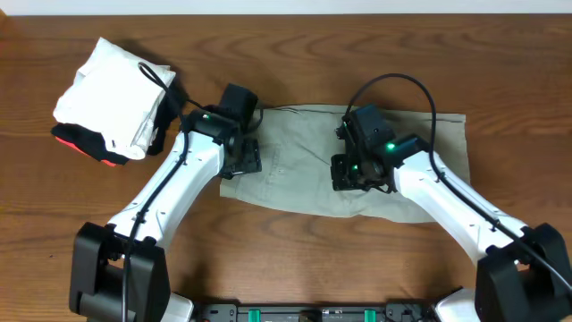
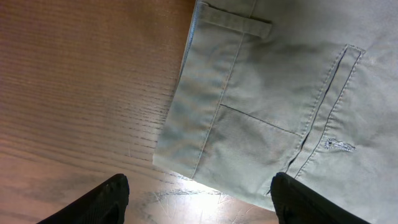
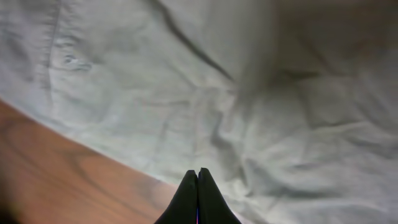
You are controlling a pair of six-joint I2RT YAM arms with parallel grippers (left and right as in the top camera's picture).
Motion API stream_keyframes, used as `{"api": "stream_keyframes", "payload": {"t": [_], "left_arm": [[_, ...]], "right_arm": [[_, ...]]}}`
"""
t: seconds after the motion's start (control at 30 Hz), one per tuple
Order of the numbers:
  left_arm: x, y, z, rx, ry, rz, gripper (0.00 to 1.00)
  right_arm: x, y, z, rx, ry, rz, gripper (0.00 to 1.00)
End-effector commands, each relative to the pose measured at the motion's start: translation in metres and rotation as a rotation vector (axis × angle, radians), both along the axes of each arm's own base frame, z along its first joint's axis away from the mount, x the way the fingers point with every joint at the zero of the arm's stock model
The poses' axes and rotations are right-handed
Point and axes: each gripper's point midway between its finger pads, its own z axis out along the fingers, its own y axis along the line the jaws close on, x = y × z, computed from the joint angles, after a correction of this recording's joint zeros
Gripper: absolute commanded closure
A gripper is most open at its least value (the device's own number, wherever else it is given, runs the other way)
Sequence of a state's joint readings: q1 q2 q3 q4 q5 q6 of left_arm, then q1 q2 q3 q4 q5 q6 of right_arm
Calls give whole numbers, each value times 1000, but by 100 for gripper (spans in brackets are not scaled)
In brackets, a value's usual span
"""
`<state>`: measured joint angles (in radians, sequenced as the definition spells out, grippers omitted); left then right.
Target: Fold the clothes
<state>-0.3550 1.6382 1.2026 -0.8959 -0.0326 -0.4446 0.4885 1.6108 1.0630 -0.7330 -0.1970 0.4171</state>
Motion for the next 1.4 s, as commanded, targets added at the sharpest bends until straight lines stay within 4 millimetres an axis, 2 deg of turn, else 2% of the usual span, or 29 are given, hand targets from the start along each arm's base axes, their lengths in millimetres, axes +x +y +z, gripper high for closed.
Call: {"api": "stream_keyframes", "payload": {"t": [0.0, 0.4, 0.5, 0.6, 0.8, 0.87, 0.93, 1.1, 1.37], "left_arm": [[-2, 4, -5, 13, 17, 0, 25], [-2, 4, -5, 13, 17, 0, 25], [-2, 4, -5, 13, 17, 0, 25], [-3, 4, -5, 14, 20, -1, 25], [-3, 4, -5, 14, 20, 0, 25], [-3, 4, -5, 14, 20, 0, 25], [-3, 4, -5, 14, 21, 0, 25], [-3, 4, -5, 14, 20, 0, 24], [-3, 4, -5, 14, 20, 0, 25]], "right_arm": [[2, -14, -15, -81, -10, -25, 99], [-3, -19, -76, -147, 77, -23, 99], [-1, -19, -82, -149, 83, -26, 99], [8, -19, -66, -131, 68, -39, 99], [40, -19, -8, -91, -34, -52, 99], [48, -20, 0, -78, -62, -64, 99], [50, -20, 1, -73, -70, -68, 99], [46, -18, -17, -86, -44, -59, 99], [32, -25, -67, -121, 19, -55, 99]]}}
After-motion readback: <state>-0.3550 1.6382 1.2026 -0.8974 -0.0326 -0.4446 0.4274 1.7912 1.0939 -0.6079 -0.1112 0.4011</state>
